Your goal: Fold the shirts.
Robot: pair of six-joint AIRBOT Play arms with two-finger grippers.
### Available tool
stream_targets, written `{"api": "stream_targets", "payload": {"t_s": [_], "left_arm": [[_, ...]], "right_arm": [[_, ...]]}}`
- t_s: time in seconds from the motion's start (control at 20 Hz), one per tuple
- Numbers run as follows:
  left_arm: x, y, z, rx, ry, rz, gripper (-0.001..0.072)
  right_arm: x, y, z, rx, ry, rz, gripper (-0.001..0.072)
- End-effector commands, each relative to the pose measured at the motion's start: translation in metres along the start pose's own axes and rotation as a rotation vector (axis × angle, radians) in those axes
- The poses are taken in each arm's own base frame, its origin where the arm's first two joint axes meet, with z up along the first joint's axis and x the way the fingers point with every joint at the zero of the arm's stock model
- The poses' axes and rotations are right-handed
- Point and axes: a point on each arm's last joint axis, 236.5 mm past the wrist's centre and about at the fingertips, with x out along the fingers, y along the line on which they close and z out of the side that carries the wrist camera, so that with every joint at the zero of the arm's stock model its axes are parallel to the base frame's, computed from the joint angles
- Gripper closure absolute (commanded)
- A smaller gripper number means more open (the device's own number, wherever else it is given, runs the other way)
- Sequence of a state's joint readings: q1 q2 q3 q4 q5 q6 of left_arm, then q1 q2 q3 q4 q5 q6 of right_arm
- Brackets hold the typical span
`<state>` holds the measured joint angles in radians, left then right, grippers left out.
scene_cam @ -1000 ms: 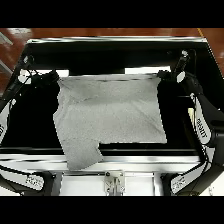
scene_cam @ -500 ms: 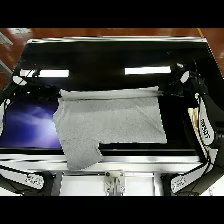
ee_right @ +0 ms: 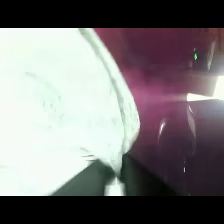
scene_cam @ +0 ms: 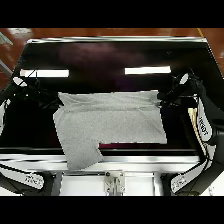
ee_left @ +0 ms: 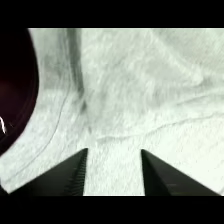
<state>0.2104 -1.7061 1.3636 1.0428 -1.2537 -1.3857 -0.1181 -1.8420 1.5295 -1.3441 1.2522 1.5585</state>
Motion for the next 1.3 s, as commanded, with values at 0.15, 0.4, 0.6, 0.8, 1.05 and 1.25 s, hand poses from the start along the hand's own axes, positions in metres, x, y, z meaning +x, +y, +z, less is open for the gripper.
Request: {"api": "stream_targets", "payload": {"t_s": [0.15,0.4,0.6,0.8,1.05,1.25], "left_arm": [[-0.056,0.016,-0.052,-0.107,0.154,-0.001,0.0256],[-0.064,0.049,-0.164,-0.105,0.203,0.043,0.0233],[-0.027,0.052,-0.217,-0.255,0.095,-0.13,0.0236],[-0.003,0.051,-0.239,-0.295,0.135,-0.168,0.0231],[0.027,0.043,-0.255,-0.247,0.205,-0.15,0.0228],[0.04,0.027,-0.252,-0.225,0.219,-0.191,0.0229]], "right_arm": [[-0.087,-0.041,-0.028,-0.028,0.027,-0.078,0.0131],[-0.119,-0.108,-0.122,0.163,0.205,-0.004,0.0131],[-0.105,-0.116,-0.161,0.304,0.192,0.147,0.0132],[-0.1,-0.117,-0.16,0.308,0.177,0.142,0.0156],[-0.097,-0.119,-0.151,0.312,0.148,0.117,0.0156],[-0.097,-0.119,-0.153,0.318,0.156,0.112,0.0155]]}}
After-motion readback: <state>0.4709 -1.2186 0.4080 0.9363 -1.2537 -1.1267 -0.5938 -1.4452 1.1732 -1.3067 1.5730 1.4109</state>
